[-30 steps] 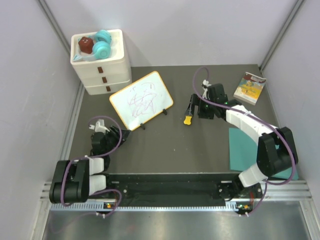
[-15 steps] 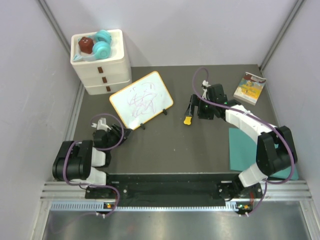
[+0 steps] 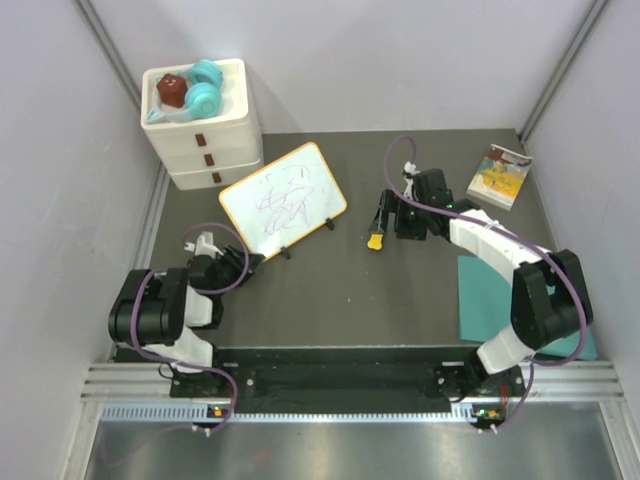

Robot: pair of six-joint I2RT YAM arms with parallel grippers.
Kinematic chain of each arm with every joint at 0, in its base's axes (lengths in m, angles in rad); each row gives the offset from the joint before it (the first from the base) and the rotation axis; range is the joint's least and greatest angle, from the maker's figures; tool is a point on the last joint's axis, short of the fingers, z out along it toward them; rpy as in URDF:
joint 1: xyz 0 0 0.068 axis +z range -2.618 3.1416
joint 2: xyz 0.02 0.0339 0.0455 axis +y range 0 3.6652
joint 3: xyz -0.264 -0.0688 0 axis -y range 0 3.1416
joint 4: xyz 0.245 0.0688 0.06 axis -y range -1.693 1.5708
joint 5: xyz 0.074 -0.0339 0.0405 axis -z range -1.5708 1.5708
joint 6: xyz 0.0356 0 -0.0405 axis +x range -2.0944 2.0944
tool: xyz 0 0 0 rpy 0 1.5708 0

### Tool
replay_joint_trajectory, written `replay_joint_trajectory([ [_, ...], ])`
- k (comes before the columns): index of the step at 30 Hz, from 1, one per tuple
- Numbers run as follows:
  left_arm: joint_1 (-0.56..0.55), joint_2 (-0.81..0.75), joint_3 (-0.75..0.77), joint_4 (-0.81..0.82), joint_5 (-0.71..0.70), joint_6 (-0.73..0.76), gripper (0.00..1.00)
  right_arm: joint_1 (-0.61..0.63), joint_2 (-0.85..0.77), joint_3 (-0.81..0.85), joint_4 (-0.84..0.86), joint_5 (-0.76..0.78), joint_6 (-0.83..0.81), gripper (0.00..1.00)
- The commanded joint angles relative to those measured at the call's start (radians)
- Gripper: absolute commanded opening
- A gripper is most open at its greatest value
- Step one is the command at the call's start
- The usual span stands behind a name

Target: Erase the whiteboard

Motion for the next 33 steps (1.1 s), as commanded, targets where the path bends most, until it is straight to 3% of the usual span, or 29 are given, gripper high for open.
replay_joint_trajectory([
  [1,0.002,0.026,0.034,0.085,0.008,0.009,0.44,0.025,0.020,-0.001,0.025,0.011,0.016,0.85],
  [10,0.002,0.064,0.047,0.133,0.040,0.015,0.45,0.043,0.034,0.004,0.026,0.016,0.027,0.85],
  [19,0.003,0.086,0.069,0.121,0.052,0.019,0.32,0.048,0.037,0.005,0.017,0.025,0.031,0.84],
  [33,0.003,0.049,0.053,0.058,0.021,0.016,0.28,0.054,0.063,0.020,-0.013,0.065,0.056,0.82],
])
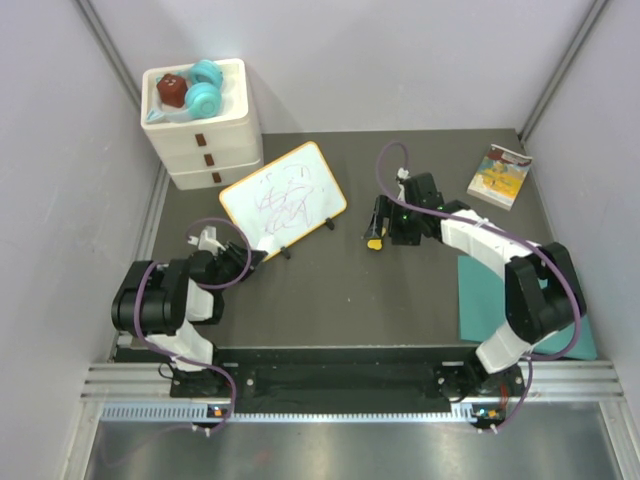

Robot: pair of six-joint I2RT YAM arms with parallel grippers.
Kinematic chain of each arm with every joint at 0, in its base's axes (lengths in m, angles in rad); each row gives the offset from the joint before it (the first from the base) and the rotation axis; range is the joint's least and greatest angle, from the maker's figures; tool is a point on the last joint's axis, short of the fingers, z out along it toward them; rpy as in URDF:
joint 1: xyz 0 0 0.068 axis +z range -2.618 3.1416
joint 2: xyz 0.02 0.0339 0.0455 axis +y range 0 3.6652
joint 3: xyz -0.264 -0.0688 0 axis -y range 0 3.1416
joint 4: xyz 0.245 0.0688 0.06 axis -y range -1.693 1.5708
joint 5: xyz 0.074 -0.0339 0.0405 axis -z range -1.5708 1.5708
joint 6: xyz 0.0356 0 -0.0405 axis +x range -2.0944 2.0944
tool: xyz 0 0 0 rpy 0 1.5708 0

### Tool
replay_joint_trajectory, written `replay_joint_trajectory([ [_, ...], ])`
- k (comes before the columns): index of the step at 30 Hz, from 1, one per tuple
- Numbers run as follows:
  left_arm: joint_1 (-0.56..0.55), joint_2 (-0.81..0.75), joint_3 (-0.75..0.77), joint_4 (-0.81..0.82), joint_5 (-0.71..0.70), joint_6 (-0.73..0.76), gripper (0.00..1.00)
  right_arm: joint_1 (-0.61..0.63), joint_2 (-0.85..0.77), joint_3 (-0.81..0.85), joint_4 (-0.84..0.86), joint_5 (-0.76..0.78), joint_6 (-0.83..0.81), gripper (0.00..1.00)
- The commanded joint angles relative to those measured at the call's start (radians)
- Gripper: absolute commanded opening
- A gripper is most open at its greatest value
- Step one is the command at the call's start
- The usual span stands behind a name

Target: Erase the whiteboard

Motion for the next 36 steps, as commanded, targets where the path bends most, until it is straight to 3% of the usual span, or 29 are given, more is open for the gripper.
replay_joint_trajectory([
  [1,0.003,-0.030,0.007,-0.010,-0.049,0.016,0.28,0.017,0.028,0.026,-0.021,0.056,0.029,0.82],
  [10,0.003,-0.070,-0.001,-0.076,-0.071,0.025,0.28,0.030,0.114,0.145,-0.104,0.113,0.029,0.82],
  [18,0.005,-0.099,0.003,-0.148,-0.091,0.031,0.28,0.030,0.298,0.293,-0.196,0.196,0.015,0.77],
  [22,0.003,-0.090,0.013,-0.163,-0.088,0.032,0.29,0.030,0.359,0.326,-0.211,0.198,0.033,0.65],
  [31,0.003,-0.082,0.036,-0.237,-0.120,0.026,0.28,0.030,0.371,0.341,-0.210,0.239,0.053,0.58],
  [36,0.005,-0.076,0.048,-0.260,-0.123,0.026,0.28,0.030,0.381,0.349,-0.216,0.242,0.049,0.41],
])
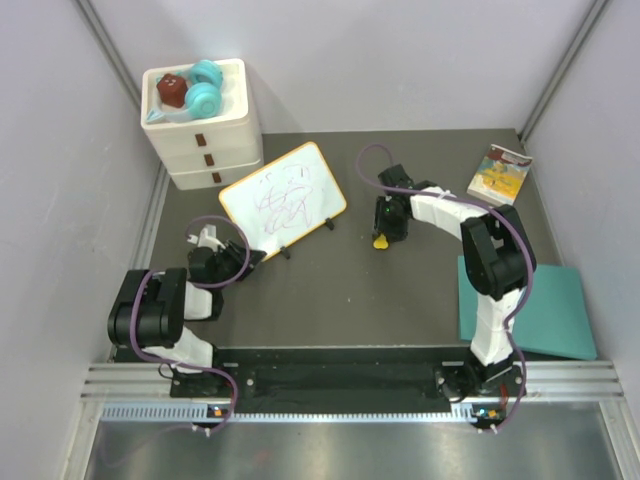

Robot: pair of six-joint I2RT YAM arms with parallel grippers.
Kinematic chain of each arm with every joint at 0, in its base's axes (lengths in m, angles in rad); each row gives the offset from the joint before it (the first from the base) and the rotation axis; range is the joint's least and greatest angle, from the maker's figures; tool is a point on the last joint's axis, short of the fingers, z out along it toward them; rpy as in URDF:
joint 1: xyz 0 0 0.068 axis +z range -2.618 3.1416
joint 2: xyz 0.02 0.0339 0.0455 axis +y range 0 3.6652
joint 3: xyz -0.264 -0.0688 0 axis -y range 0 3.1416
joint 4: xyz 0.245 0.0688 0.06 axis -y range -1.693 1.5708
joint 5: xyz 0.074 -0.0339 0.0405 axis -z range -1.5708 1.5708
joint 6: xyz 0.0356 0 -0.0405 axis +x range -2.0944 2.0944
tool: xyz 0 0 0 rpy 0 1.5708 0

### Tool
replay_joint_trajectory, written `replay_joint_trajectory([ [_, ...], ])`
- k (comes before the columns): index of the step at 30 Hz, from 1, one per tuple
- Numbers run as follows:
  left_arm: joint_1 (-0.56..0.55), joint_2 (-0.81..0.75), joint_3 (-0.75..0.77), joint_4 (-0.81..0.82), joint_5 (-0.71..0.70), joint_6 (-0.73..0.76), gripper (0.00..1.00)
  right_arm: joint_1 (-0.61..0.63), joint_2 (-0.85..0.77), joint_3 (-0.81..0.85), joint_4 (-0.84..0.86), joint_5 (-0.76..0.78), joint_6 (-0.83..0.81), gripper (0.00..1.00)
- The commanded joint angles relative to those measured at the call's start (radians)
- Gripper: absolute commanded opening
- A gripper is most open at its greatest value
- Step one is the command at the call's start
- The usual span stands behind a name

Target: Erase the whiteboard

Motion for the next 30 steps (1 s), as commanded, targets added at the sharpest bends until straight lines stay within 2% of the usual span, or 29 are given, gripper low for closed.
replay_joint_trajectory([
  [1,0.008,0.010,0.023,-0.093,-0.096,0.011,0.28,0.011,0.008,0.040,-0.008,0.033,0.015,0.23],
  [6,0.008,0.018,0.032,-0.106,-0.099,0.012,0.28,0.014,-0.005,0.028,0.004,0.029,0.018,0.05],
  [9,0.008,0.015,0.032,-0.121,-0.107,0.009,0.28,0.034,-0.029,0.029,0.021,0.040,0.003,0.00],
  [19,0.006,0.018,0.039,-0.139,-0.111,0.009,0.28,0.124,-0.041,0.164,0.041,0.040,-0.043,0.00],
  [24,0.008,0.016,0.039,-0.144,-0.113,0.008,0.28,0.173,-0.047,0.227,0.105,0.023,-0.057,0.00],
  [30,0.008,0.023,0.043,-0.146,-0.108,0.009,0.28,0.255,0.042,0.356,0.186,0.055,-0.095,0.00],
])
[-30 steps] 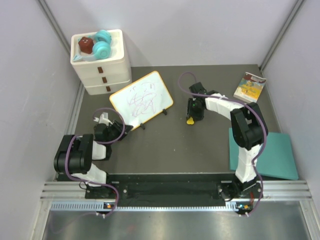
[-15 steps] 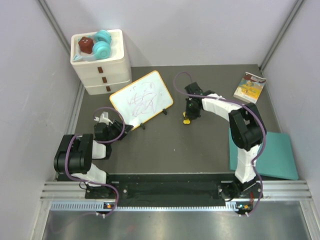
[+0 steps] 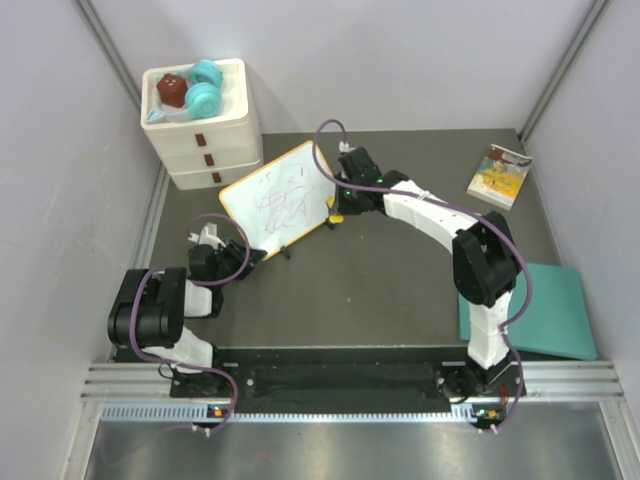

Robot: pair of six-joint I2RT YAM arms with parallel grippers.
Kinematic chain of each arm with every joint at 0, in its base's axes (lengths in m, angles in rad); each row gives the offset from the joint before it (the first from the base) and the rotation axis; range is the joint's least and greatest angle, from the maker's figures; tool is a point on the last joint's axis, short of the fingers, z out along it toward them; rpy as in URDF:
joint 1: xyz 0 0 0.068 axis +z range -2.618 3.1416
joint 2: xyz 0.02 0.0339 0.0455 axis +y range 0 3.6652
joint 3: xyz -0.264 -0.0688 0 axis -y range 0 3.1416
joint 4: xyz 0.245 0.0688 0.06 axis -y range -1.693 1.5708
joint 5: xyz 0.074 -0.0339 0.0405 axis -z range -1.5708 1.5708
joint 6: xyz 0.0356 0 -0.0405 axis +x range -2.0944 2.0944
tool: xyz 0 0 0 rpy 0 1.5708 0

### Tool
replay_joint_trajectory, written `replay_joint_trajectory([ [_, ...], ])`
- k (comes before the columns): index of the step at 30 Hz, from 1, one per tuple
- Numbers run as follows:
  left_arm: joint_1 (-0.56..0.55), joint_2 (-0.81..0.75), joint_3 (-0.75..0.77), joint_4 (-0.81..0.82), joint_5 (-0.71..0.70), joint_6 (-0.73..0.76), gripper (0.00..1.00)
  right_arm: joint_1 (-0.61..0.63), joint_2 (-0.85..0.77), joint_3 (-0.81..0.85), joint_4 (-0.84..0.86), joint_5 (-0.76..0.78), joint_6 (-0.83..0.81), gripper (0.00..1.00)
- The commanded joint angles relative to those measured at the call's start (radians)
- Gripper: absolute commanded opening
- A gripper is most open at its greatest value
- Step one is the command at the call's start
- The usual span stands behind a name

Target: Erase the whiteboard

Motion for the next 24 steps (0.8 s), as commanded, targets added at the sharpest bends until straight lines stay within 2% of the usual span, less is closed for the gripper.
replay_joint_trajectory([
  [1,0.006,0.024,0.018,-0.096,-0.117,0.010,0.28,0.083,0.076,0.141,0.132,0.038,-0.047,0.00],
  [7,0.008,0.025,0.018,-0.097,-0.117,0.012,0.28,0.139,0.185,0.241,0.250,0.055,-0.085,0.00],
  [12,0.008,0.021,0.018,-0.103,-0.120,0.012,0.28,0.168,0.292,0.363,0.195,0.092,-0.071,0.00],
  [17,0.008,0.024,0.018,-0.102,-0.118,0.010,0.27,0.250,0.345,0.454,0.145,0.236,-0.089,0.00],
  [24,0.006,0.024,0.018,-0.100,-0.114,0.015,0.26,0.300,0.340,0.432,0.183,0.253,-0.082,0.00],
])
